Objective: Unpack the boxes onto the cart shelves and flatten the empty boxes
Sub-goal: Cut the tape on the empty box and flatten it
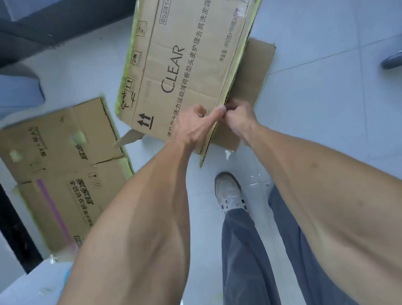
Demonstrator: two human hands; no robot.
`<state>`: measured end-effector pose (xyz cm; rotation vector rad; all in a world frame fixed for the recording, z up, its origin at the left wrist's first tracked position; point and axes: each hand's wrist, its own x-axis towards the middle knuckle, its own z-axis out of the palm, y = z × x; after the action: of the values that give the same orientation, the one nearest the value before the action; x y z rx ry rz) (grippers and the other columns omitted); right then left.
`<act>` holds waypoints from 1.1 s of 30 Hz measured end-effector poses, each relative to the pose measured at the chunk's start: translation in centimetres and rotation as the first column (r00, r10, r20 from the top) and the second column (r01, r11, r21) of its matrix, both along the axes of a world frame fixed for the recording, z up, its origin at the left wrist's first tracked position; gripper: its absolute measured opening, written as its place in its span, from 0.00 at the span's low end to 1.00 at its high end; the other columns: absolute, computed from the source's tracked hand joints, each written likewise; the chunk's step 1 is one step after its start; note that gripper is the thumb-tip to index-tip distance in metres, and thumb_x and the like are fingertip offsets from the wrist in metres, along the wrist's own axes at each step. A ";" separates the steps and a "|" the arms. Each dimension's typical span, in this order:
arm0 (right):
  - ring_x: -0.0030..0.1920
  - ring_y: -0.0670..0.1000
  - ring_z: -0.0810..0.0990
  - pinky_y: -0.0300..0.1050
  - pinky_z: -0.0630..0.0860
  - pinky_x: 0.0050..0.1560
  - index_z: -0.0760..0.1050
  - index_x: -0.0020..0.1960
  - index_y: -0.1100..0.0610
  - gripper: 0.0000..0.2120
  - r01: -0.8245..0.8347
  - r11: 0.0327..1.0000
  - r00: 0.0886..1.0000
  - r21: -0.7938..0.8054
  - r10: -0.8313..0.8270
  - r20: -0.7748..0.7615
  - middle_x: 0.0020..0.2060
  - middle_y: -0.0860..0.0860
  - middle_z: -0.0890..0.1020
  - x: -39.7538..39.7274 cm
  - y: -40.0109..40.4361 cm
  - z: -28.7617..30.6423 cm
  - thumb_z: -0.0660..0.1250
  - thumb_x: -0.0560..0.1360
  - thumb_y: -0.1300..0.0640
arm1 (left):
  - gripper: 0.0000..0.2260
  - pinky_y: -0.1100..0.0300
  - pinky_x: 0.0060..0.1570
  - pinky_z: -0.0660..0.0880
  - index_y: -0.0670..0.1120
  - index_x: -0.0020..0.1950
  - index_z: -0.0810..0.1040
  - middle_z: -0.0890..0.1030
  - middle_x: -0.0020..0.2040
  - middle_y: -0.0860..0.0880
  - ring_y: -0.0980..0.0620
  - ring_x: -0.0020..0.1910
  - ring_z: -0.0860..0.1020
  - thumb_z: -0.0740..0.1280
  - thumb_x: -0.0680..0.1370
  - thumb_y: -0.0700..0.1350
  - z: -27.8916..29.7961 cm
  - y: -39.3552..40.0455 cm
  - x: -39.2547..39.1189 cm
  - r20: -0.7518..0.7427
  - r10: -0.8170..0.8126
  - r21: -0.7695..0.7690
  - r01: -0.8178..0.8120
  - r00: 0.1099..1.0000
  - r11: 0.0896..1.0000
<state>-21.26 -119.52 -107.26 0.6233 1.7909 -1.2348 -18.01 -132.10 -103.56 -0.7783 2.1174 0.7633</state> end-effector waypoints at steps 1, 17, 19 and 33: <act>0.46 0.51 0.80 0.34 0.77 0.43 0.79 0.49 0.54 0.07 -0.097 0.995 0.995 0.015 0.098 -0.016 0.43 0.49 0.83 0.6 -0.3 -0.7 0.66 0.74 0.63 | 0.26 0.53 0.48 0.75 0.53 0.49 0.80 0.82 0.45 0.49 0.47 0.47 0.78 0.58 0.67 0.71 0.0 -0.3 0.3 -0.025 -0.073 -0.028 0.072 0.997 0.997; 0.61 0.60 0.77 0.49 0.75 0.57 0.75 0.64 0.58 0.17 -0.926 0.344 0.362 0.156 0.927 0.104 0.61 0.57 0.79 12.1 -3.6 -5.9 0.59 0.77 0.60 | 0.10 0.52 0.33 0.48 0.49 0.33 0.51 0.56 0.37 0.46 0.48 0.36 0.51 0.55 0.63 0.44 -4.7 -5.0 2.4 -0.415 -0.070 -0.209 -0.020 0.907 0.978; 0.64 0.60 0.76 0.50 0.74 0.62 0.74 0.66 0.59 0.17 -0.963 0.263 0.243 -0.059 0.942 0.232 0.64 0.57 0.77 14.8 -2.1 -5.5 0.59 0.79 0.59 | 0.09 0.51 0.33 0.47 0.49 0.34 0.54 0.56 0.38 0.49 0.49 0.37 0.51 0.55 0.62 0.45 -5.1 -4.9 2.3 -0.409 -0.038 -0.217 -0.057 0.912 0.975; 0.74 0.53 0.67 0.54 0.61 0.75 0.61 0.78 0.52 0.34 0.686 0.717 0.709 -0.126 -0.618 0.340 0.74 0.52 0.69 -3.6 -5.2 -6.5 0.45 0.81 0.33 | 0.04 0.55 0.27 0.52 0.48 0.33 0.58 0.58 0.31 0.48 0.51 0.31 0.53 0.54 0.65 0.44 -4.4 -3.9 6.5 -0.356 0.112 -0.133 -0.169 0.928 0.977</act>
<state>-24.89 -124.73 -113.77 1.2979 1.1659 -1.7071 -11.48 -135.99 -107.95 -0.9475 2.4849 0.8635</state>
